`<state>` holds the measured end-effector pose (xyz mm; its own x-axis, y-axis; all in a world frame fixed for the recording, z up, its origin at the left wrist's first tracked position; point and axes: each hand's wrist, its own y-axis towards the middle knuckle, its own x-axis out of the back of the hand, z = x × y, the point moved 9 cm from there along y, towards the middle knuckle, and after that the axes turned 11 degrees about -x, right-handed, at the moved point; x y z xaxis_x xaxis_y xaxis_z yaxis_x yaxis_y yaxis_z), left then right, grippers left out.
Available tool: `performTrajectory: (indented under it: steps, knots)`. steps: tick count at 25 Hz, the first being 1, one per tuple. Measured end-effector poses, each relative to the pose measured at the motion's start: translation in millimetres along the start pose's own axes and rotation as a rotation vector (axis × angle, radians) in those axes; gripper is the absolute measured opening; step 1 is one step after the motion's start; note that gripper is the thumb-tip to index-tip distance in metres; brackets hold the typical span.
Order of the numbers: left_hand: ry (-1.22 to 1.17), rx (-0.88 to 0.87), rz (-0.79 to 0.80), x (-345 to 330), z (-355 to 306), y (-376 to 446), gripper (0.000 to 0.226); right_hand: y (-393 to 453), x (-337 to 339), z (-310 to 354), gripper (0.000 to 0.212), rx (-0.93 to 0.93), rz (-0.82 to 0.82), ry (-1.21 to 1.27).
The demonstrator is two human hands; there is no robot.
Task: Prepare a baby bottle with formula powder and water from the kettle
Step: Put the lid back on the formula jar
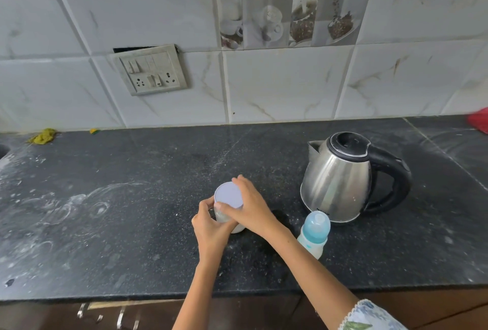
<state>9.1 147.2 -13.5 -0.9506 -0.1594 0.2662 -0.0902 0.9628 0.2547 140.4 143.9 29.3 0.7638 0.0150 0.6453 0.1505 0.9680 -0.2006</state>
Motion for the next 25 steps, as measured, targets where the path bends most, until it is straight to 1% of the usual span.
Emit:
performTrajectory:
  steps: [1,2,4,6,7,8,10,11,12,14,16,18,20,23,25]
  knots:
    - [0.001,-0.008,-0.005,0.5,-1.1,0.7,0.056,-2.1,-9.1,-2.3,0.075,0.001,0.048,0.028]
    - [0.002,-0.014,-0.006,0.8,-2.0,1.3,0.054,-4.7,-11.2,-3.7,0.076,0.016,0.023,0.029]
    - [-0.001,-0.004,0.005,-0.6,-2.8,2.0,0.054,-10.1,-2.7,-9.7,0.072,0.035,-0.106,0.034]
    - [-0.013,-0.005,0.011,-0.9,-4.4,2.9,0.055,-9.4,6.1,-12.6,0.069,0.04,-0.165,0.042]
    - [-0.014,-0.013,0.012,-0.3,-5.8,2.5,0.056,-6.0,6.6,-10.5,0.07,0.057,-0.155,0.017]
    - [-0.013,-0.017,0.011,0.4,-7.1,2.3,0.056,-1.6,2.6,-5.9,0.072,0.089,-0.111,-0.035]
    - [-0.003,-0.026,0.007,0.6,-7.5,2.1,0.052,5.1,-13.4,2.3,0.074,0.171,0.014,-0.198]
    - [0.014,-0.032,-0.001,0.7,-7.9,2.0,0.049,6.8,-19.1,3.9,0.073,0.212,0.032,-0.284]
    - [0.035,-0.042,-0.012,1.1,-8.2,2.0,0.047,8.2,-22.3,4.5,0.072,0.237,0.013,-0.349]
    - [0.063,-0.063,-0.032,1.4,-8.2,1.8,0.045,8.5,-25.4,4.0,0.071,0.22,-0.094,-0.398]
    - [0.066,-0.059,-0.042,2.0,-6.6,0.5,0.04,4.2,-26.3,5.3,0.071,0.148,-0.236,-0.368]
    - [0.078,-0.067,-0.041,3.2,-8.7,-1.3,0.038,3.7,-30.2,7.5,0.071,0.089,-0.285,-0.336]
    - [0.079,-0.077,-0.027,3.3,-11.4,-3.5,0.042,5.9,-31.8,6.8,0.074,0.061,-0.211,-0.305]
    - [0.08,-0.083,0.009,1.5,-11.3,-6.9,0.055,-4.3,-5.6,0.3,0.076,0.047,-0.002,-0.229]
    - [0.098,-0.077,0.028,-0.6,-7.6,-6.1,0.066,-23.5,35.3,-4.2,0.068,0.087,0.006,-0.295]
